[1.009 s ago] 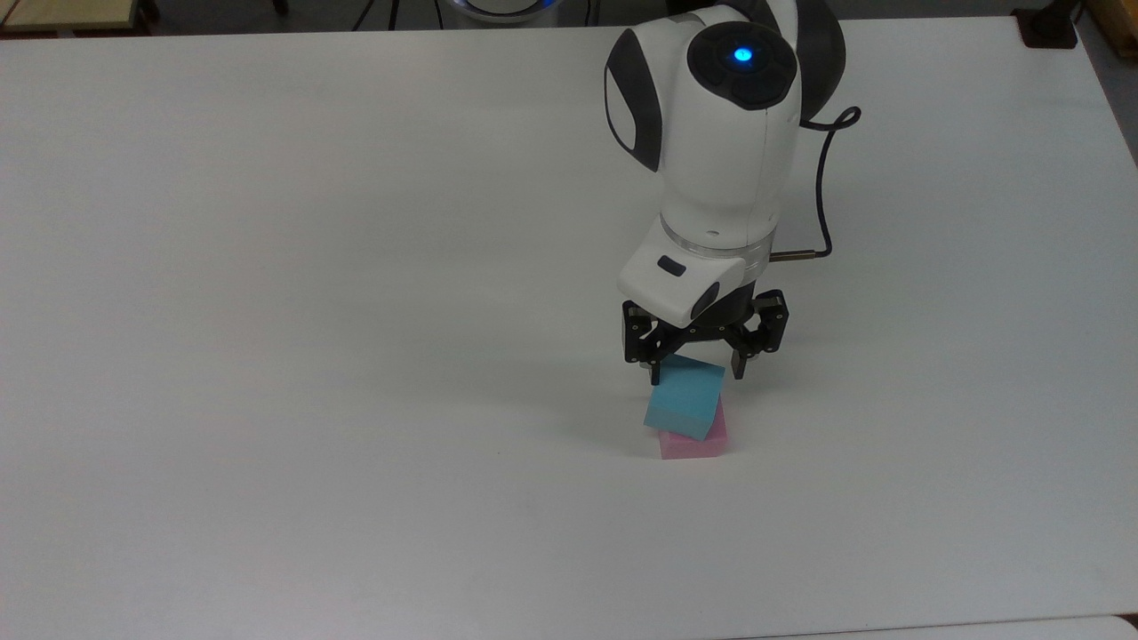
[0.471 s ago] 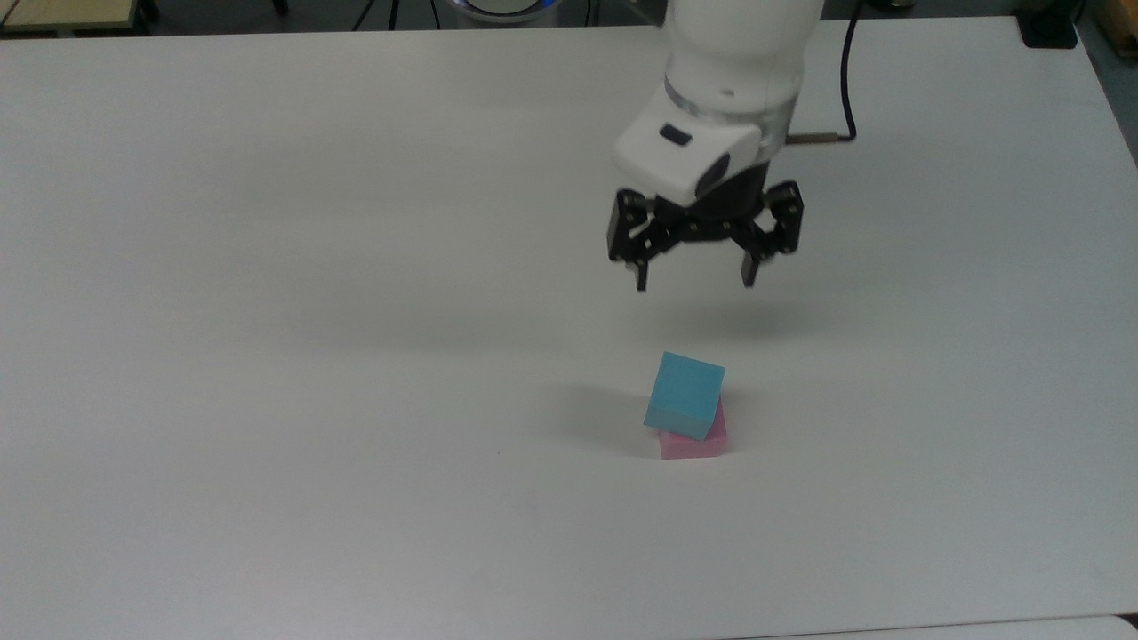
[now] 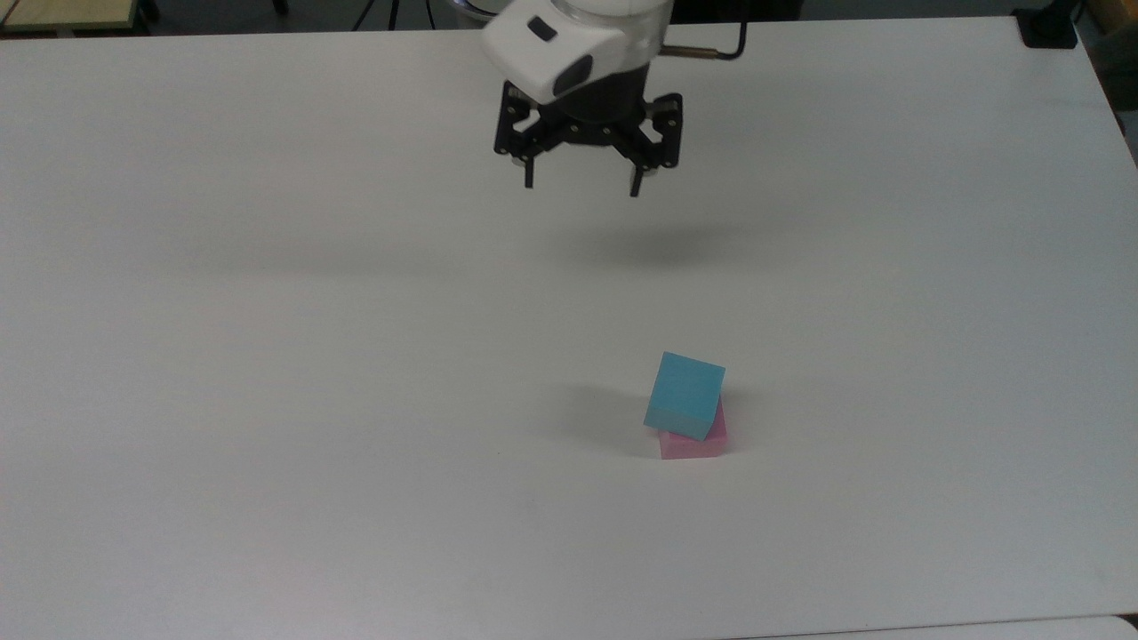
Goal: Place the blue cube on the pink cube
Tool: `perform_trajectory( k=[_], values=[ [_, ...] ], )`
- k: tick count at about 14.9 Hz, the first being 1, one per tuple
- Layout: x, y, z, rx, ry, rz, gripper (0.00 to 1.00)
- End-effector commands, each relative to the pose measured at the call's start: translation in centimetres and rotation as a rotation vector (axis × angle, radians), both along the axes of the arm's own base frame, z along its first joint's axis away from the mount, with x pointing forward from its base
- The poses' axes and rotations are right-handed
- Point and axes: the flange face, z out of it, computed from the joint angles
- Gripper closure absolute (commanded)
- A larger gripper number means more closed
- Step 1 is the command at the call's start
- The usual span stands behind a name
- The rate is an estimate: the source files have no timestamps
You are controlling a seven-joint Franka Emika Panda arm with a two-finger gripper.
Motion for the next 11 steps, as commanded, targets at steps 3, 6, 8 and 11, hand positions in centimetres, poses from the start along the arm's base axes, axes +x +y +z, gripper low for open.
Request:
perform_trajectory(
  k=[3,6,8,11],
  values=[
    [-3.7,-4.6,1.8,0.007,0.056,-0.036,0.0],
    [-4.0,-6.2,2.7,0.046,0.057,-0.018,0.0],
    [-4.1,-6.4,3.0,0.048,0.056,-0.028,0.0],
    [-4.2,-6.4,2.9,0.046,0.068,-0.027,0.0]
  ],
)
